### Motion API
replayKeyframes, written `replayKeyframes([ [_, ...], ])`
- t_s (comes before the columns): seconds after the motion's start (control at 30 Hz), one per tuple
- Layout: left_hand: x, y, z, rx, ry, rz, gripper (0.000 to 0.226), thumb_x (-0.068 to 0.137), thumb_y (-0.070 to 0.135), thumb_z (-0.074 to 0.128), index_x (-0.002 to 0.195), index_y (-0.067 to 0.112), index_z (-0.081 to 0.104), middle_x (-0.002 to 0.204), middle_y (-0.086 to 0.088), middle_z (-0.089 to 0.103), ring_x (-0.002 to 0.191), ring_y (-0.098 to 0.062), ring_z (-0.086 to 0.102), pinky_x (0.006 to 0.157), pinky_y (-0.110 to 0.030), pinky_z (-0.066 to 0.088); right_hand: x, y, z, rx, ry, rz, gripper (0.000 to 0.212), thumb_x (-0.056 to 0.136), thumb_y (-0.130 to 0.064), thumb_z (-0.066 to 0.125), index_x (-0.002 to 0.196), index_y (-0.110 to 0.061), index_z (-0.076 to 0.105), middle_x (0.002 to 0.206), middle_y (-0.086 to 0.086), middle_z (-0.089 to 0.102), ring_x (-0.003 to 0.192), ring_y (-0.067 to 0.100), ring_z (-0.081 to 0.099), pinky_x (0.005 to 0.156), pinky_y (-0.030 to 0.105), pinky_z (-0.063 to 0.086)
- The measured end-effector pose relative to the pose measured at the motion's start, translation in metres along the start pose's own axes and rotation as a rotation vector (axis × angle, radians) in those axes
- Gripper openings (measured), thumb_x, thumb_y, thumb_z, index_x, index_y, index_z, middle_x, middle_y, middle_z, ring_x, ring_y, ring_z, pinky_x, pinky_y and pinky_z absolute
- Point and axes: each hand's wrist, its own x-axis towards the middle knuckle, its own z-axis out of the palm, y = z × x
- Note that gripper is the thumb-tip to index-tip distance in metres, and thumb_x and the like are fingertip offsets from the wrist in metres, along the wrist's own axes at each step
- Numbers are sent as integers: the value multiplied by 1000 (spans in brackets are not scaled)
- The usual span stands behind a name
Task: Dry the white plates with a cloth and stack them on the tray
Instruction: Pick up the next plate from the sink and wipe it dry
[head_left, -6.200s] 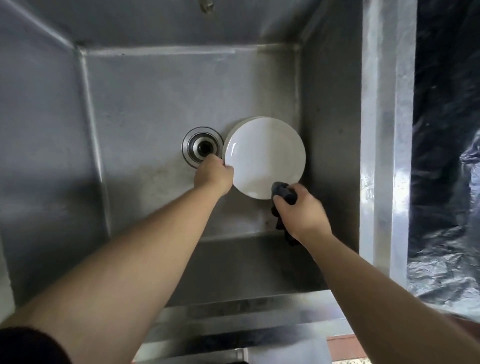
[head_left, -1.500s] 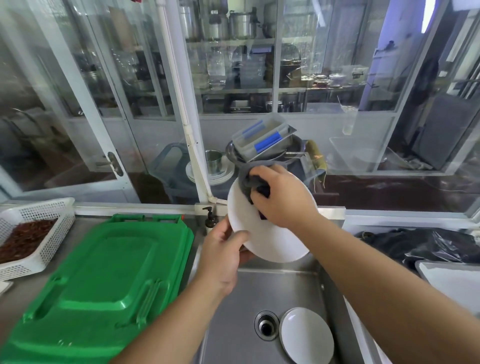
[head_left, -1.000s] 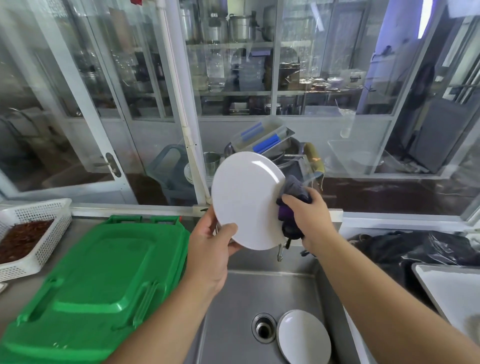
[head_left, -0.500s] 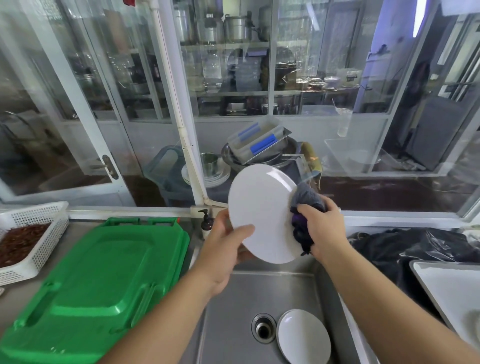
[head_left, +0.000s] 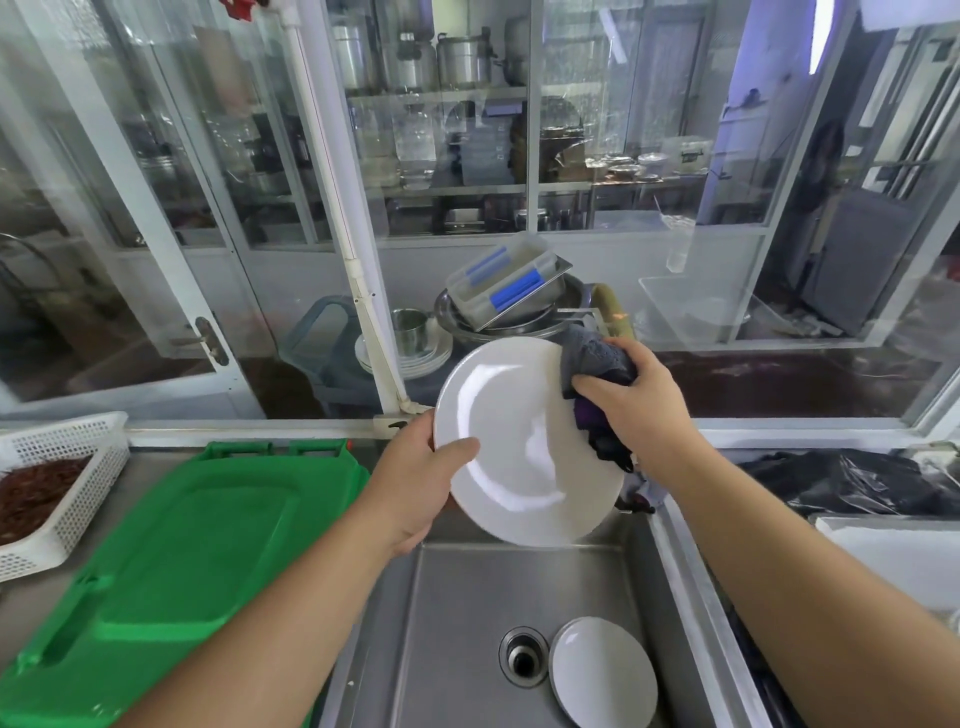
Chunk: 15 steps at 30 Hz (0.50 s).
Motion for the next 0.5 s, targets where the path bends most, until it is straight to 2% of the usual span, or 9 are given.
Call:
replayKeyframes([
  [0.07, 1, -2, 6, -53, 88, 25, 30, 98, 4, 63, 107, 32, 70, 97, 14, 78, 88, -8, 73, 80, -42, 66, -2, 10, 6, 53, 46, 64, 36, 81, -37, 80, 109, -52, 62, 98, -18, 71, 83, 7, 69, 49, 14, 52],
  [0.13, 2, -7, 12, -88, 169, 60, 32, 97, 7, 64, 104, 37, 70, 96, 18, 76, 89, -7, 71, 69, -38, 65, -6, 26, 17, 159, 102, 151, 36, 83, -33, 80, 114, -41, 63, 101, -6, 73, 85, 17, 72, 51, 24, 59],
  [0.2, -1, -13, 20, -83, 238, 93, 31, 92, 15, 68, 104, 43, 69, 100, 22, 75, 97, -7, 70, 74, -36, 63, -13, 40, 32, 301, 153, 259, 34, 84, -28, 81, 113, -35, 65, 102, 4, 74, 88, 29, 74, 64, 42, 65],
  [0.23, -4, -16, 24, -85, 265, 108, 33, 87, 20, 68, 105, 48, 69, 104, 23, 75, 100, -4, 70, 82, -37, 62, -17, 46, 39, 360, 174, 308, 34, 85, -26, 81, 113, -34, 65, 104, 6, 73, 89, 31, 73, 64, 43, 65],
  [0.33, -11, -23, 31, -117, 310, 116, 43, 81, 28, 67, 109, 61, 66, 114, 23, 73, 107, -4, 68, 97, -48, 58, -28, 60, 52, 458, 220, 410, 31, 86, -24, 82, 109, -34, 64, 102, 5, 73, 89, 30, 72, 55, 32, 59],
  [0.4, -14, -29, 34, -124, 312, 113, 47, 81, 29, 68, 114, 62, 64, 117, 24, 72, 113, -11, 68, 97, -54, 59, -31, 65, 54, 477, 236, 427, 29, 86, -23, 81, 107, -35, 65, 102, 5, 73, 89, 29, 72, 55, 32, 60],
  [0.5, -16, -32, 38, -207, 284, 88, 54, 80, 23, 70, 118, 61, 61, 116, 25, 71, 112, -13, 68, 85, -47, 64, -29, 66, 51, 465, 252, 393, 33, 86, -20, 79, 114, -31, 66, 100, 7, 72, 84, 29, 71, 54, 33, 59],
])
